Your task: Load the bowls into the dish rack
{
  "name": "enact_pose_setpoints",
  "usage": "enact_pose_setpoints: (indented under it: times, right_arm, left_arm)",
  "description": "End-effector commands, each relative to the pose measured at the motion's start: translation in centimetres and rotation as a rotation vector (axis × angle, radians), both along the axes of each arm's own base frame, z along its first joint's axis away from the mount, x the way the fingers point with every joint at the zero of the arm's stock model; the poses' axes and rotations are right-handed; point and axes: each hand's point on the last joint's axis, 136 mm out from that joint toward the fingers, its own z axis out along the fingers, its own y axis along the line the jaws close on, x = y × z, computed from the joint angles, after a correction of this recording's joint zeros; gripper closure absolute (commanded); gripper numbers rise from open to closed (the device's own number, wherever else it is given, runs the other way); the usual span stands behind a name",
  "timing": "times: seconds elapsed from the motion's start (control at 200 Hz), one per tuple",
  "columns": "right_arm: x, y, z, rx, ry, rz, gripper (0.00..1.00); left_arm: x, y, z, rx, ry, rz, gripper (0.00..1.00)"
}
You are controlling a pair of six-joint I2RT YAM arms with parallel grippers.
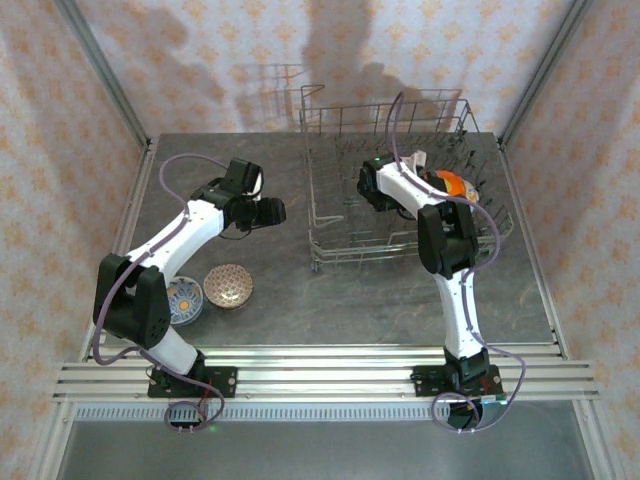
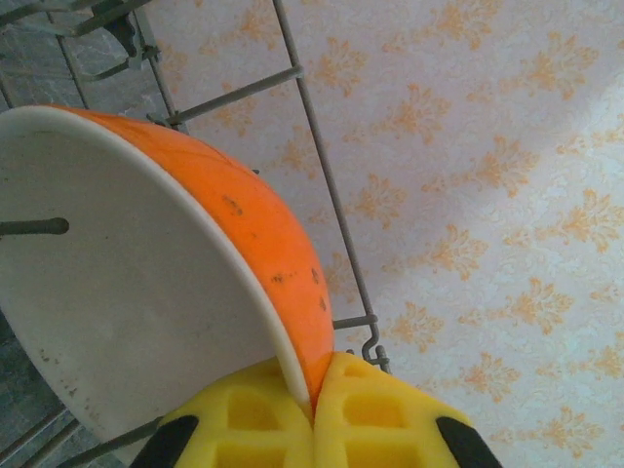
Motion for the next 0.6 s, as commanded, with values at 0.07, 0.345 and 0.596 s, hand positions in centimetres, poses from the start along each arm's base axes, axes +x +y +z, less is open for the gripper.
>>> enact_pose_setpoints:
  times: [0.07, 0.345, 0.596]
  right_arm:
    - [-1.3, -0.5, 0.3, -0.024, 0.134, -0.028, 0.95]
    - [-0.8, -0.9, -1.4, 0.033, 0.149, -0.059, 0.89]
    - [-1.3, -0.7, -2.9, 0.103, 0.167, -0.06, 0.75]
  left_arm:
    - [0.2, 0.4, 1.4, -0.006, -0.036, 0.022, 0.38]
    - [0.1, 0.7, 1.8, 0.01, -0.021, 0.033, 0.38]
    - [-1.0, 1.4, 2.0, 0.016, -0.011, 0.068, 0.38]
